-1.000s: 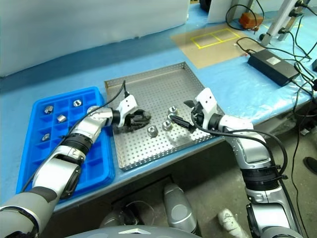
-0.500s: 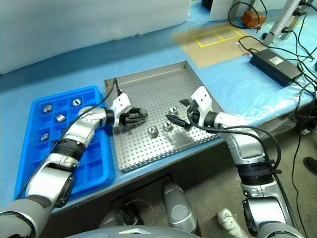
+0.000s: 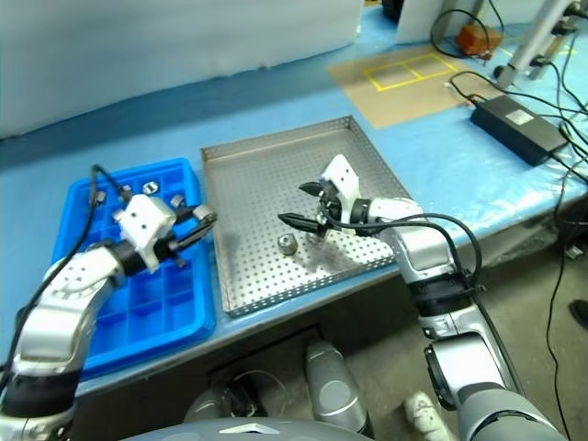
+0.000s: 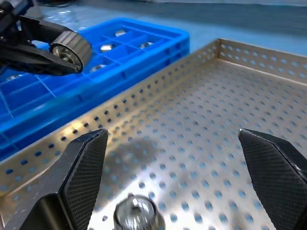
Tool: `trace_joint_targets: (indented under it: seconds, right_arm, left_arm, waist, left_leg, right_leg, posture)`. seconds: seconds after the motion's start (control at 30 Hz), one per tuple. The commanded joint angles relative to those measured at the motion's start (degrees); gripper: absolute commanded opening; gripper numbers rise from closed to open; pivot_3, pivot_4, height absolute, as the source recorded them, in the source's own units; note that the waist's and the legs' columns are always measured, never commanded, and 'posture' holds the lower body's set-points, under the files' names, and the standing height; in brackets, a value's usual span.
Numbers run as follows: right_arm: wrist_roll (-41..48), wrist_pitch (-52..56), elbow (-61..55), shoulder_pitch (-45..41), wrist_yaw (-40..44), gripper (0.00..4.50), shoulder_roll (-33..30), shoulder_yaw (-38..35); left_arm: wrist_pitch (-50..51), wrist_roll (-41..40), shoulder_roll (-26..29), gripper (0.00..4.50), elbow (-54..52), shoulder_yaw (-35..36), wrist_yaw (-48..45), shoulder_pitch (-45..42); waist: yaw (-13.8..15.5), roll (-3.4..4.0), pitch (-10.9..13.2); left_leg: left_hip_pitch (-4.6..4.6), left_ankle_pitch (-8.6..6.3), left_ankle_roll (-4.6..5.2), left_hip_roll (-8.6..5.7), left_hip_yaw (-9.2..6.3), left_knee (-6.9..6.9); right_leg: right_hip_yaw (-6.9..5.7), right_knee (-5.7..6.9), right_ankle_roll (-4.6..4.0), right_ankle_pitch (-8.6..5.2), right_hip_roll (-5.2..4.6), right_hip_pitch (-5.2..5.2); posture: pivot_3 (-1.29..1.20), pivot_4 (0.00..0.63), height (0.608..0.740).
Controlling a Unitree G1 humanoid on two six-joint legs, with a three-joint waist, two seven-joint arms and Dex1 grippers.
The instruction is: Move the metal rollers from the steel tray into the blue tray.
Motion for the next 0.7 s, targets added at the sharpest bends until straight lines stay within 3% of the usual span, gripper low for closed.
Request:
trace_joint_targets:
  seconds: [0.03, 0.3, 0.43, 0.7]
  right_arm:
    - [-0.6, -3.7, 2.3, -4.0, 4.7, 4.50, 3.2, 3.3]
    - [-0.5, -5.0, 6.6, -8.4, 9.6, 4.50, 5.2, 3.1]
    - [-0.7, -4.9, 7.0, -9.0, 11.5, 4.50, 5.3, 3.6]
    - [-0.6, -4.0, 7.2, -9.7, 13.0, 4.50, 6.3, 3.5]
  left_arm:
    - [3.1, 1.3, -2.4, 1.34, -6.1, 5.8, 9.0, 1.2]
    - [3.4, 3.6, -7.4, 1.34, -13.6, 5.3, 16.3, 12.8]
    - [1.4, 3.6, -10.0, 1.34, -12.2, 7.3, 19.3, 16.1]
    - [-3.5, 3.2, -8.5, 1.34, -1.6, 6.5, 20.2, 7.5]
  waist:
    - [2.1, 0.02, 0.0]
    - [10.8, 0.04, 0.0]
    - [14.6, 0.03, 0.0]
    - [18.9, 0.04, 0.0]
  left_leg:
    - [0.06, 0.01, -0.03, -0.01, 0.00, 0.00]
    - [0.14, 0.11, -0.20, 0.02, 0.03, -0.02]
    - [0.16, 0.17, -0.32, 0.05, 0.16, -0.08]
    - [0.82, 0.41, -0.74, 0.05, 0.28, -0.39]
  right_leg:
    - [0.01, 0.04, -0.02, 0.01, 0.00, 0.03]
    - [0.18, 0.37, -0.10, -0.01, 0.00, -0.11]
    - [0.35, 0.63, -0.17, -0.06, 0.01, -0.32]
    - [0.71, 0.81, 0.11, -0.23, 0.13, -0.13]
  posture:
    - [-0.37, 0.150, 0.740]
    - [-0.28, 0.150, 0.740]
    - [-0.25, 0.150, 0.740]
    - [-0.25, 0.150, 0.740]
